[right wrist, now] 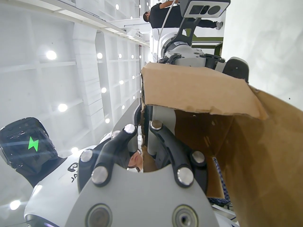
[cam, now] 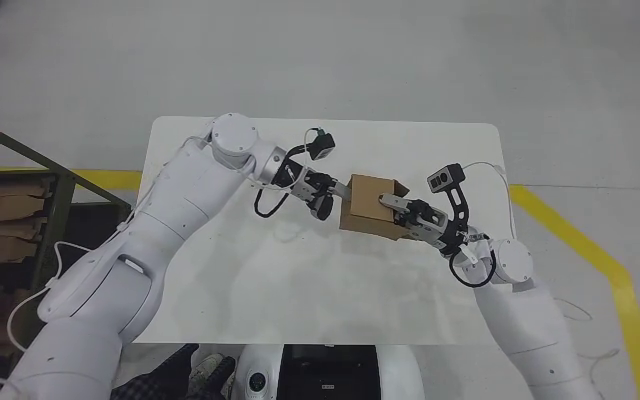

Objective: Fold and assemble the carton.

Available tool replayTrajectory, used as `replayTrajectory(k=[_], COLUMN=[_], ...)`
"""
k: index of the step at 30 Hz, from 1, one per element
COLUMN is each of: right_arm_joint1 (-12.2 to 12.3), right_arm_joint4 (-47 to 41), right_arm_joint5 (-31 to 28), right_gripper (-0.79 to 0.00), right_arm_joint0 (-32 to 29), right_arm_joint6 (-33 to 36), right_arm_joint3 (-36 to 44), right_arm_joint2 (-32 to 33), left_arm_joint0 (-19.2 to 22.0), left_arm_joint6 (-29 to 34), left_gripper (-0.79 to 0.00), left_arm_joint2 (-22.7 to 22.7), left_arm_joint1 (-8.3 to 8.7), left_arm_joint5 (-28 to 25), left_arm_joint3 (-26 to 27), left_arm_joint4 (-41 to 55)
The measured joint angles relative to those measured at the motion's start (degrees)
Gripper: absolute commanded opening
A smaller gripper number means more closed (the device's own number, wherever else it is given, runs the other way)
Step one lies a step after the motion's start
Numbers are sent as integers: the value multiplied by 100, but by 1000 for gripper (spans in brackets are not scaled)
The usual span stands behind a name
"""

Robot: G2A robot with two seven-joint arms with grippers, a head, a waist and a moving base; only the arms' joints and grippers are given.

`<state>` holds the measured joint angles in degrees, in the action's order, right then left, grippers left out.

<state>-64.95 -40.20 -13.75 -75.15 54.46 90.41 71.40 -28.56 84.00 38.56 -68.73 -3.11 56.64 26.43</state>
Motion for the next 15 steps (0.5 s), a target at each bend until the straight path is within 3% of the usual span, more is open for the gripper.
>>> replayTrajectory(k=[15], right_arm_joint1=[-18], right_arm_joint4=[-33], right_arm_joint5=[-6], right_gripper=[-785], right_arm_joint0=[-7], right_arm_joint6=[24], right_arm_joint3=[-13], right_arm_joint2=[10], left_arm_joint0=[16], left_arm_joint6=[54], left_gripper=[0], left_arm_joint2=[29], left_arm_joint1=[-71], left_arm_joint5=[-12], left_arm_joint3=[-70], left_arm_joint4=[-48])
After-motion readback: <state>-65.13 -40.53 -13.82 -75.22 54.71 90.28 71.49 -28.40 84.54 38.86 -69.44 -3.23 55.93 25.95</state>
